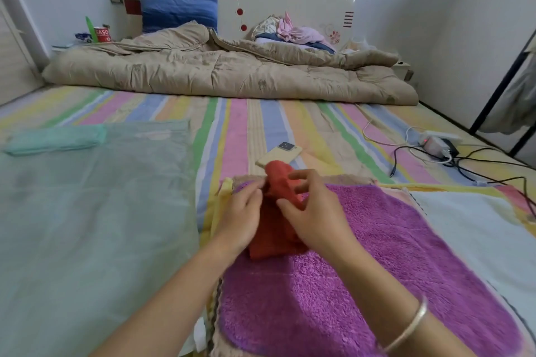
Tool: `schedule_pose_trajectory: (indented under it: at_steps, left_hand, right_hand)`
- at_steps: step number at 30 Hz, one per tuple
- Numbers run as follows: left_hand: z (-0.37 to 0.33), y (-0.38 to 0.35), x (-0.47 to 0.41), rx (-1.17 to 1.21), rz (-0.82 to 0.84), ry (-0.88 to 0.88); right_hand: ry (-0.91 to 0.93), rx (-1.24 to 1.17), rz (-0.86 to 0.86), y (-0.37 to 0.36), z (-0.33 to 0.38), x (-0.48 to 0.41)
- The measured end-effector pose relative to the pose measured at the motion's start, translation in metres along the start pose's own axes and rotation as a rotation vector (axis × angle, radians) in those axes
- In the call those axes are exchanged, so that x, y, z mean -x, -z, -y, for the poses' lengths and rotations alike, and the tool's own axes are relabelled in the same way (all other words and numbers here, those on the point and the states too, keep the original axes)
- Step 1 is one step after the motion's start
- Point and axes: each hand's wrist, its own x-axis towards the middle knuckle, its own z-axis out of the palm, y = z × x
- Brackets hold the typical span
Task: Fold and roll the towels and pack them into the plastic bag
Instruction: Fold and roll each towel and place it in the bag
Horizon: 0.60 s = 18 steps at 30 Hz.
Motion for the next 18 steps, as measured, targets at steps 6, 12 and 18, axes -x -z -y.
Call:
schedule_pose_trajectory:
  at_steps: [6, 12, 18]
  left_hand:
    - [-0.006, 0.026, -0.012, 0.177, 0.074, 0.373]
    - [-0.004, 0.027, -0.015, 0.17, 0.061, 0.373]
    - [0.005, 0.034, -0.015, 0.229, 0.127, 0.414]
  right_hand:
    - [0.01, 0.114, 0.139, -0.025, 0.011, 0.009]
    - [-0.076, -0.098, 0.062, -0.003, -0.007, -0.008]
    - [-0.531, -0.318, 0.287, -0.006, -0.016, -0.022]
